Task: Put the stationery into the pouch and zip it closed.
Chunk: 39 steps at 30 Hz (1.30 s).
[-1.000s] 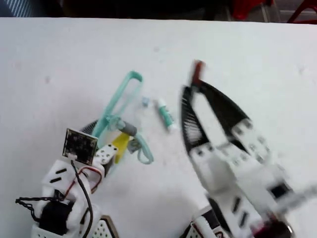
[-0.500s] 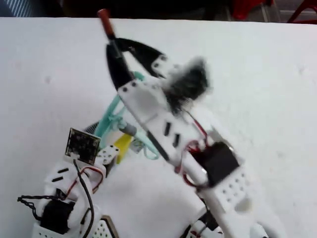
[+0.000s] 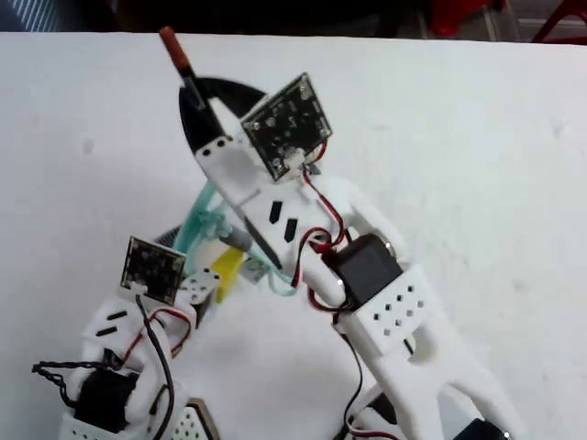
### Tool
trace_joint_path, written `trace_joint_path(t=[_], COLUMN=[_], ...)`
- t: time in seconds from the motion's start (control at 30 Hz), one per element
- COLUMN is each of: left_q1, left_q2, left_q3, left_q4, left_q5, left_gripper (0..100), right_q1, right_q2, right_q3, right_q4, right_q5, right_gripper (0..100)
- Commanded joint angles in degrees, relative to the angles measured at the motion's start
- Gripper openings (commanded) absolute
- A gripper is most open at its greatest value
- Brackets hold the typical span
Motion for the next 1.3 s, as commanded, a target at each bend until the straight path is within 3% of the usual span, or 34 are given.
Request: trace_joint_path(t=[0.0, 0.23, 0.43, 0.8, 0.87, 1.0, 1.07, 1.27], left_q1=[0.2, 0.2, 0.2, 0.2, 0.1, -2.5, -4.9, -10.7], left_q2=[0.0, 0.0, 0.0, 0.0, 0.0, 0.0, 0.0, 0.0], left_q3=[-0.6, -0.6, -0.6, -0.6, -0.7, -2.5, -3.7, -4.6], left_q4=[-1.6, -1.7, -1.7, -1.6, -1.4, -1.3, -1.1, -1.7], left_q5=[0.3, 0.3, 0.3, 0.3, 0.3, -1.0, -1.2, -0.9], left_gripper=[25, 25, 25, 25, 21, 1, 5, 2], right_q1=[0.6, 0.2, 0.1, 0.5, 1.0, 7.1, 10.7, 16.3], right_q2=[-4.6, -10.9, -12.6, -12.7, -12.6, -10.6, -7.5, 7.6], right_q3=[2.2, 7.6, 7.6, 7.2, 6.9, 4.5, 1.9, -5.2], right_q4=[0.2, 0.7, 5.1, 5.1, 5.1, 4.6, 5.1, 7.8], right_q5=[-0.2, -0.1, 0.0, 0.0, 0.0, -0.4, -0.5, -0.4], right_gripper=[1.6, 3.3, 21.8, 21.7, 19.9, 15.3, 14.8, 14.6])
